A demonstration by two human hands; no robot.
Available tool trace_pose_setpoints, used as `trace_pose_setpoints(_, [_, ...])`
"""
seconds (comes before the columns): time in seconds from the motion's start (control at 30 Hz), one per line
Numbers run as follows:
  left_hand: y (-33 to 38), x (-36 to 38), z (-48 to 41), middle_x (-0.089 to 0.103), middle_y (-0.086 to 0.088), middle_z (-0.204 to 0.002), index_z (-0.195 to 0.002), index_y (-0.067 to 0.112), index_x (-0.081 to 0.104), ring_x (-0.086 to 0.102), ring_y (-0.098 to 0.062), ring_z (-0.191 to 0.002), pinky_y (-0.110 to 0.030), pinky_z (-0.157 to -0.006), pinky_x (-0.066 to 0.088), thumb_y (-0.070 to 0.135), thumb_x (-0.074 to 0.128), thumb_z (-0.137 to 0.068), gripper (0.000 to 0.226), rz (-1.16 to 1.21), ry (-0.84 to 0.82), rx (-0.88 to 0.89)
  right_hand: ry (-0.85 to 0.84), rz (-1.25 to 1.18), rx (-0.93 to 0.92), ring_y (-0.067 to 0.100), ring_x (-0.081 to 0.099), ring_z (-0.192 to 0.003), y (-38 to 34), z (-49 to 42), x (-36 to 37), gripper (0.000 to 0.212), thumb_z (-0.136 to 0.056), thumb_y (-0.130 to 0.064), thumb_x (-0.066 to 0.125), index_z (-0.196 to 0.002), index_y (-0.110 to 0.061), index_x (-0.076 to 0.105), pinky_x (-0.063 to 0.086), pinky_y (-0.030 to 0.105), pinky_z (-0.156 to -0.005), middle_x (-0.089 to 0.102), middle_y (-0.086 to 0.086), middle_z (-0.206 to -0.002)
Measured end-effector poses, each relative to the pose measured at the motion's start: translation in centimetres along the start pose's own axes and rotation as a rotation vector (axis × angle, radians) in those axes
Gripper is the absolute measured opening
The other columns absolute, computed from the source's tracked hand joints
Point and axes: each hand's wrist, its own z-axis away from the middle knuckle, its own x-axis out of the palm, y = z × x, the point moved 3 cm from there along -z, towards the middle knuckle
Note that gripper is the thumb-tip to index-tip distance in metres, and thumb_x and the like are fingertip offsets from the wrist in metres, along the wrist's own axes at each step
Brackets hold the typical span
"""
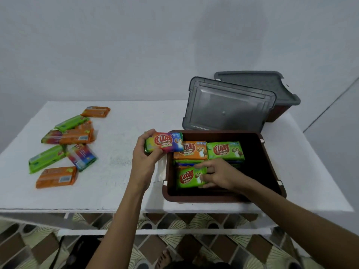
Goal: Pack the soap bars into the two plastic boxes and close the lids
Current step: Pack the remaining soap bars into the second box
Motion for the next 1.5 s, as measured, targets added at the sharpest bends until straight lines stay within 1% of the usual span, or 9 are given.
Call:
trace_pose_setpoints(0.13, [0.1,0.0,0.1,0.055,0.009,-0.123,-0.13,0.025,0.051,0.059,-0.012,-0.111,-0.029,-0.082,0.058,0.002,0.063,-0.09,0.048,-0.025,-0.006,0.008,0.055,0.44,-0.019,0.019,0.068,-0.095,0.4,-1.5,-0.2,0.045,-0.09,-0.007,0.065,-0.134,-0.016,0.056,0.059,0.029,-0.08,0.054,0.012,-0.135])
trace_pose_setpoints(0.23, [0.3,0.1,0.2,0.053,0.009,-0.124,-0.13,0.026,0.05,0.058,-0.014,-0.113,-0.029,-0.084,0.058,0.0,0.062,-0.09,0.05,-0.062,-0.016,0.013,0.044,0.784,-0.111,0.025,0.058,-0.114,0.4,-2.0,0.1,0.043,-0.087,-0.01,0.068,-0.129,-0.014,0.057,0.047,0.029,-0.09,0.056,0.009,-0.134])
trace_pose_setpoints(0.47, [1.7,0.3,0.4,0.048,0.0,-0.134,-0.131,0.02,0.05,0.056,-0.019,-0.117,-0.033,-0.086,0.058,-0.006,0.06,-0.088,0.051,-0.16,-0.074,0.071,-0.067,0.947,-0.166,0.021,0.058,-0.08,-0.5,-0.9,-0.8,0.009,-0.095,-0.02,0.051,-0.103,-0.018,0.055,0.046,0.031,-0.067,0.062,0.004,-0.095])
trace_pose_setpoints(0.57, [2.5,1.4,1.0,0.05,0.0,-0.133,-0.131,0.023,0.049,0.056,-0.02,-0.117,-0.031,-0.084,0.058,-0.004,0.059,-0.09,0.05,-0.134,-0.156,0.062,0.165,0.604,-0.326,0.022,0.065,-0.066,-1.7,1.1,-2.8,0.004,-0.097,-0.019,0.052,-0.097,-0.021,0.055,0.055,0.034,-0.058,0.067,0.008,-0.08])
trace_pose_setpoints(0.7, [3.0,4.7,2.6,0.055,0.0,-0.125,-0.132,0.027,0.049,0.059,-0.017,-0.112,-0.029,-0.083,0.056,0.0,0.062,-0.089,0.053,-0.094,-0.341,0.029,0.196,-0.398,-0.337,0.029,0.072,-0.094,-3.1,4.4,-3.9,0.034,-0.092,-0.015,0.062,-0.124,-0.022,0.053,0.062,0.046,-0.072,0.068,0.014,-0.106])
trace_pose_setpoints(0.83, [2.8,6.7,3.0,0.048,0.005,-0.134,-0.139,0.033,0.039,0.054,-0.009,-0.117,-0.029,-0.092,0.054,0.021,0.065,-0.09,0.057,-0.449,-0.53,0.122,0.253,-0.471,-0.293,0.022,0.064,-0.113,-2.0,5.7,-4.7,0.028,-0.085,-0.017,0.064,-0.113,-0.013,0.063,0.062,0.04,-0.071,0.06,0.008,-0.123])
trace_pose_setpoints(0.97, [2.9,5.1,1.5,0.047,0.007,-0.141,-0.136,0.031,0.046,0.049,-0.011,-0.124,-0.034,-0.102,0.046,0.04,0.062,-0.088,0.051,-0.791,-0.503,0.33,0.252,-0.25,-0.169,0.022,0.063,-0.11,0.1,7.1,-6.8,0.021,-0.089,-0.013,0.065,-0.11,-0.014,0.069,0.061,0.037,-0.072,0.059,0.003,-0.122])
trace_pose_setpoints(1.07, [1.9,3.9,0.8,0.046,0.0,-0.143,-0.131,0.025,0.054,0.043,-0.017,-0.13,-0.035,-0.107,0.039,0.03,0.059,-0.092,0.04,-0.939,-0.326,0.414,0.217,-0.056,-0.055,0.019,0.062,-0.106,1.7,7.4,-7.4,0.021,-0.09,-0.011,0.065,-0.111,-0.017,0.069,0.062,0.034,-0.073,0.058,0.0,-0.119])
trace_pose_setpoints(1.5, [-0.9,3.5,1.4,0.041,-0.004,-0.145,-0.12,0.02,0.062,0.035,-0.022,-0.133,-0.03,-0.103,0.032,0.02,0.059,-0.093,0.028,-0.944,-0.119,0.391,0.197,0.793,0.088,0.028,0.053,-0.122,4.4,1.7,-5.9,0.028,-0.092,-0.012,0.062,-0.119,-0.017,0.06,0.05,0.036,-0.096,0.048,0.011,-0.138])
